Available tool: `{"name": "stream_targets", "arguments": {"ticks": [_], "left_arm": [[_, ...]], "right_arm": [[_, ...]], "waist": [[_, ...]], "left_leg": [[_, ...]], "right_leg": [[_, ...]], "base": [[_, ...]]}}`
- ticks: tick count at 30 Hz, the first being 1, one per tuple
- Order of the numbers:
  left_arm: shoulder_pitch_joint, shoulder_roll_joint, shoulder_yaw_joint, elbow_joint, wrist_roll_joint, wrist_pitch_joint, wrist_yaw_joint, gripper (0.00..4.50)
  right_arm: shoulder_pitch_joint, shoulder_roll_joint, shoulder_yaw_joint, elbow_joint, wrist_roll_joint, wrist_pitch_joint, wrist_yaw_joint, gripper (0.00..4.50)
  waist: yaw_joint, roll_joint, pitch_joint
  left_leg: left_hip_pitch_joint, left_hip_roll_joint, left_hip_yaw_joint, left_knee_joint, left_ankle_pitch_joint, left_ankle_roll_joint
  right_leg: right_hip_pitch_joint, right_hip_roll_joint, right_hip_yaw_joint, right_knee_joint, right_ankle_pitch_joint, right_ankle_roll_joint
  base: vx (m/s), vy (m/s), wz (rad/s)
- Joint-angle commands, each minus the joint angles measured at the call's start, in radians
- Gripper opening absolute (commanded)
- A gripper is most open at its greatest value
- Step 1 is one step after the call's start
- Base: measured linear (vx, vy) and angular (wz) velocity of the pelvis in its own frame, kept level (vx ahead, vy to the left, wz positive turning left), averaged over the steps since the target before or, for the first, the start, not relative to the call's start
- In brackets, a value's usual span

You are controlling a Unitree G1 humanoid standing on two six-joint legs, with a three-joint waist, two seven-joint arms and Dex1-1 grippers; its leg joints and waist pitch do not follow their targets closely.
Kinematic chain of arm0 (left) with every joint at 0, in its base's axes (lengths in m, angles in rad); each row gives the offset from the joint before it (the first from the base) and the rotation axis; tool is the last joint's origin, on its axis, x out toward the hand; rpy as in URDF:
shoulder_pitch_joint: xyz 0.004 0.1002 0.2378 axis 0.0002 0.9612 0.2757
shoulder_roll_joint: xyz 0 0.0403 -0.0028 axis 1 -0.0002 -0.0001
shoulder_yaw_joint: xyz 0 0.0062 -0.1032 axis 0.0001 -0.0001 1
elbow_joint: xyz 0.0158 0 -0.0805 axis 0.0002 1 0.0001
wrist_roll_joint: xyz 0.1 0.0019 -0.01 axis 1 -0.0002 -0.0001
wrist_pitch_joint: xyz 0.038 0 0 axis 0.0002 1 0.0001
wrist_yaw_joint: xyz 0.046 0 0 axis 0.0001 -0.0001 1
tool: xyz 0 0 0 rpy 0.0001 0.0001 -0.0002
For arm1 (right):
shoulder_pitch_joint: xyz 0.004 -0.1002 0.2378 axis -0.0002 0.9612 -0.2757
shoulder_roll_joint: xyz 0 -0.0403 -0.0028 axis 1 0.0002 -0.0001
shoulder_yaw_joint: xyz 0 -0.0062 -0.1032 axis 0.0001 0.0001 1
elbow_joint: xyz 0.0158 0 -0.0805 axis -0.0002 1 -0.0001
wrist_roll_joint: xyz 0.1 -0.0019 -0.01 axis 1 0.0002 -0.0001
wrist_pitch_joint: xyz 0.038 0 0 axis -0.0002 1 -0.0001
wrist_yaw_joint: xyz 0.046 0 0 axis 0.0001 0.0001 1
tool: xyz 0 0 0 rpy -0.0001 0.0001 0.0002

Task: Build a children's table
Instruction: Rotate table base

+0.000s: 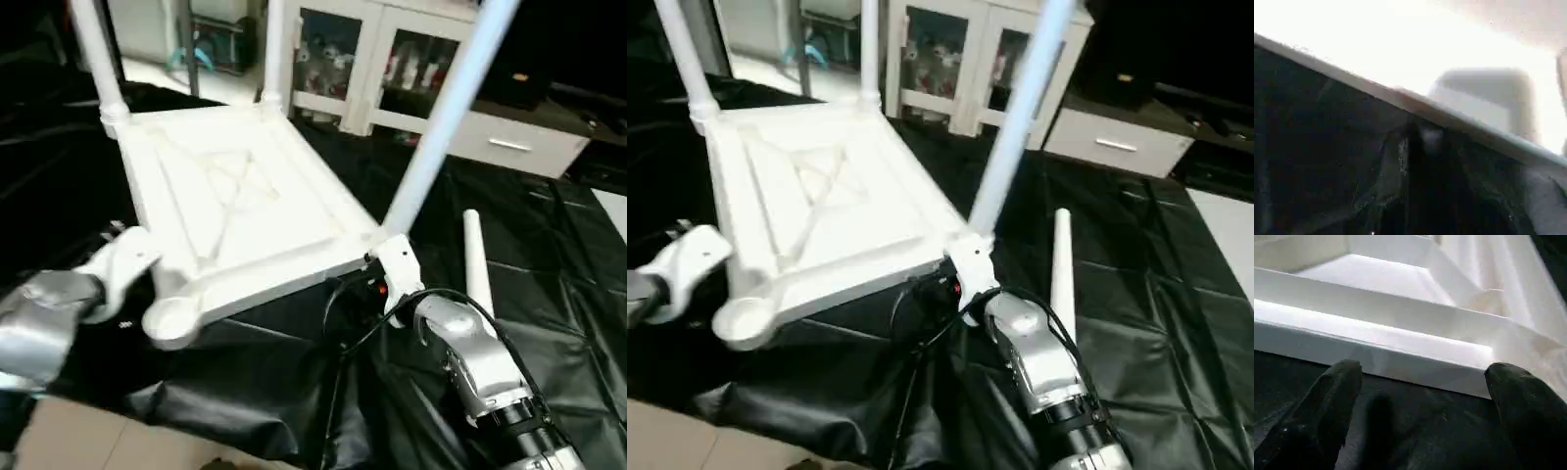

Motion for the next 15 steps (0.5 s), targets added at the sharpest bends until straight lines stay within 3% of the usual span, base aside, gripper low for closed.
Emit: {"name": "stream_targets", "arguments": {"ticks": [1,2,3,4,6,7,8,9,10,11,12,13,14,15], "left_arm": [[-0.030,-0.053,-0.077,-0.010,-0.014,-0.009,-0.014,1.28],[-0.040,-0.064,-0.087,-0.004,-0.013,-0.013,-0.015,1.28],[-0.054,-0.083,-0.100,0.000,-0.015,-0.017,-0.018,1.28],[-0.070,-0.103,-0.113,0.004,-0.014,-0.021,-0.022,1.28],[-0.099,-0.138,-0.136,0.012,-0.008,-0.034,-0.025,1.28],[-0.103,-0.143,-0.139,0.013,-0.007,-0.035,-0.026,1.28],[-0.117,-0.162,-0.154,0.015,-0.005,-0.041,-0.029,1.28],[-0.125,-0.172,-0.163,0.014,-0.004,-0.042,-0.032,1.28],[-0.135,-0.184,-0.175,0.013,-0.004,-0.043,-0.039,1.28],[-0.143,-0.191,-0.184,0.013,-0.004,-0.043,-0.044,1.28],[-0.150,-0.195,-0.191,0.012,-0.002,-0.043,-0.046,1.28],[-0.161,-0.200,-0.201,0.008,-0.004,-0.044,-0.054,1.28],[-0.166,-0.202,-0.204,0.005,-0.006,-0.045,-0.059,1.28],[-0.174,-0.196,-0.211,-0.005,-0.004,-0.048,-0.070,1.28]], "right_arm": [[0.009,-0.016,-0.025,-0.036,0.005,-0.010,0.010,4.37],[0.012,-0.017,-0.028,-0.039,0.005,-0.013,0.012,4.37],[0.020,-0.020,-0.030,-0.049,0.008,-0.014,0.015,4.37],[0.029,-0.025,-0.030,-0.057,0.011,-0.017,0.017,4.37],[0.050,-0.033,-0.030,-0.079,0.015,-0.019,0.020,4.37],[0.053,-0.034,-0.030,-0.082,0.015,-0.019,0.021,4.37],[0.068,-0.036,-0.033,-0.101,0.019,-0.014,0.021,4.37],[0.076,-0.037,-0.036,-0.111,0.021,-0.011,0.022,4.37],[0.090,-0.040,-0.037,-0.127,0.022,-0.007,0.022,4.37],[0.099,-0.041,-0.039,-0.139,0.021,-0.004,0.022,4.37],[0.107,-0.042,-0.042,-0.149,0.021,-0.001,0.020,4.37],[0.124,-0.048,-0.047,-0.169,0.019,0.004,0.017,4.37],[0.131,-0.052,-0.049,-0.179,0.018,0.006,0.015,4.37],[0.145,-0.059,-0.056,-0.197,0.020,0.010,0.010,4.37]], "waist": [[-0.009,0.050,-0.055],[-0.006,0.044,-0.054],[-0.006,0.045,-0.053],[-0.006,0.058,-0.057],[-0.007,0.064,-0.056],[-0.008,0.058,-0.054],[-0.010,0.072,-0.056],[-0.014,0.061,-0.056],[-0.013,0.072,-0.058],[-0.013,0.077,-0.060],[-0.015,0.070,-0.059],[-0.017,0.082,-0.060],[-0.019,0.078,-0.060],[-0.020,0.084,-0.060]], "left_leg": [[0.024,0.040,-0.015,-0.087,-0.277,-0.076],[0.025,0.039,-0.013,-0.085,-0.281,-0.075],[0.023,0.039,-0.014,-0.087,-0.288,-0.076],[0.022,0.039,-0.016,-0.086,-0.293,-0.080],[0.021,0.039,-0.017,-0.086,-0.298,-0.082],[0.018,0.039,-0.018,-0.086,-0.295,-0.078],[0.016,0.039,-0.021,-0.087,-0.305,-0.080],[0.014,0.039,-0.019,-0.087,-0.301,-0.076],[0.013,0.038,-0.019,-0.083,-0.277,-0.071],[0.012,0.037,-0.018,-0.078,-0.236,-0.063],[0.008,0.036,-0.016,-0.078,-0.222,-0.055],[0.005,0.034,-0.017,-0.076,-0.203,-0.049],[0.005,0.033,-0.014,-0.073,-0.191,-0.039],[0.003,0.032,-0.015,-0.073,-0.184,-0.035]], "right_leg": [[0.022,-0.066,0.053,-0.063,-0.134,-0.170],[0.022,-0.066,0.054,-0.064,-0.130,-0.173],[0.024,-0.067,0.054,-0.065,-0.142,-0.172],[0.028,-0.068,0.053,-0.065,-0.140,-0.169],[0.029,-0.067,0.053,-0.067,-0.139,-0.168],[0.032,-0.068,0.053,-0.067,-0.137,-0.169],[0.034,-0.068,0.053,-0.067,-0.145,-0.170],[0.037,-0.067,0.052,-0.070,-0.143,-0.168],[0.039,-0.069,0.054,-0.065,-0.120,-0.177],[0.039,-0.067,0.054,-0.061,-0.069,-0.188],[0.042,-0.065,0.053,-0.061,-0.050,-0.192],[0.046,-0.064,0.053,-0.059,-0.037,-0.196],[0.046,-0.064,0.054,-0.059,-0.036,-0.200],[0.048,-0.064,0.054,-0.059,-0.040,-0.201]], "base": [[0.000,0.000,0.00],[0.000,0.000,0.00],[0.000,0.000,0.00],[0.000,0.000,0.00],[0.000,0.000,0.00],[0.000,0.000,0.00],[0.000,0.000,0.00],[0.000,0.000,0.00],[0.000,0.000,0.00],[0.000,0.000,0.00],[0.000,0.000,0.00],[0.000,0.000,0.00],[0.000,0.000,0.00],[0.000,0.000,0.00]]}}
